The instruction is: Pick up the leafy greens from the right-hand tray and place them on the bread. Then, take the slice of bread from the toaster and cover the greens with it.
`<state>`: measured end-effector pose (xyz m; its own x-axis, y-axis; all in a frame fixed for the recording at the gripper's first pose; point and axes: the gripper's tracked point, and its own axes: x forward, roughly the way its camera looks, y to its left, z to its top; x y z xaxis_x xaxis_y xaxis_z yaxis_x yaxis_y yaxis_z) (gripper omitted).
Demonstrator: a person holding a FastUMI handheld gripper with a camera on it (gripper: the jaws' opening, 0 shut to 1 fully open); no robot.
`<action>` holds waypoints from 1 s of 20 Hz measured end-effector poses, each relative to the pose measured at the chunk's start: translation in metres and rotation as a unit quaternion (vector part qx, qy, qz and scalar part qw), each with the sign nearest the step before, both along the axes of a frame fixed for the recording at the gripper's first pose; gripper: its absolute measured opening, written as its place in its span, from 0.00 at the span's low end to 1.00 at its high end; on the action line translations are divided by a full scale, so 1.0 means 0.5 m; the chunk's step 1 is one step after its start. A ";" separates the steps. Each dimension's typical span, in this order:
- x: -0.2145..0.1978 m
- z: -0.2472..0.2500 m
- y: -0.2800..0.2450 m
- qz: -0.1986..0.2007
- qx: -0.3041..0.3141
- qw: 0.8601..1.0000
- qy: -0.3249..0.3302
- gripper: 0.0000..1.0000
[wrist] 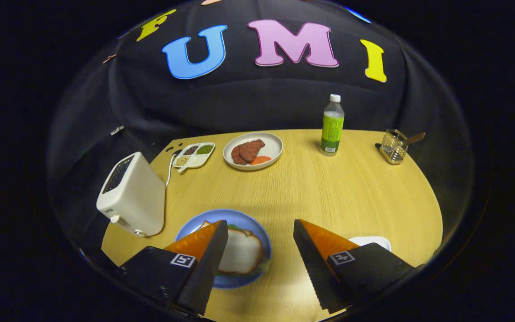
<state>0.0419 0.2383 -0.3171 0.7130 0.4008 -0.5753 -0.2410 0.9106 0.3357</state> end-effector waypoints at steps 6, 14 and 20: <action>0.005 0.177 -0.062 0.028 0.009 0.994 -0.102 0.97; -0.027 0.319 -0.125 0.069 0.011 0.981 -0.182 0.98; -0.049 0.395 -0.180 0.085 0.044 0.971 -0.217 0.98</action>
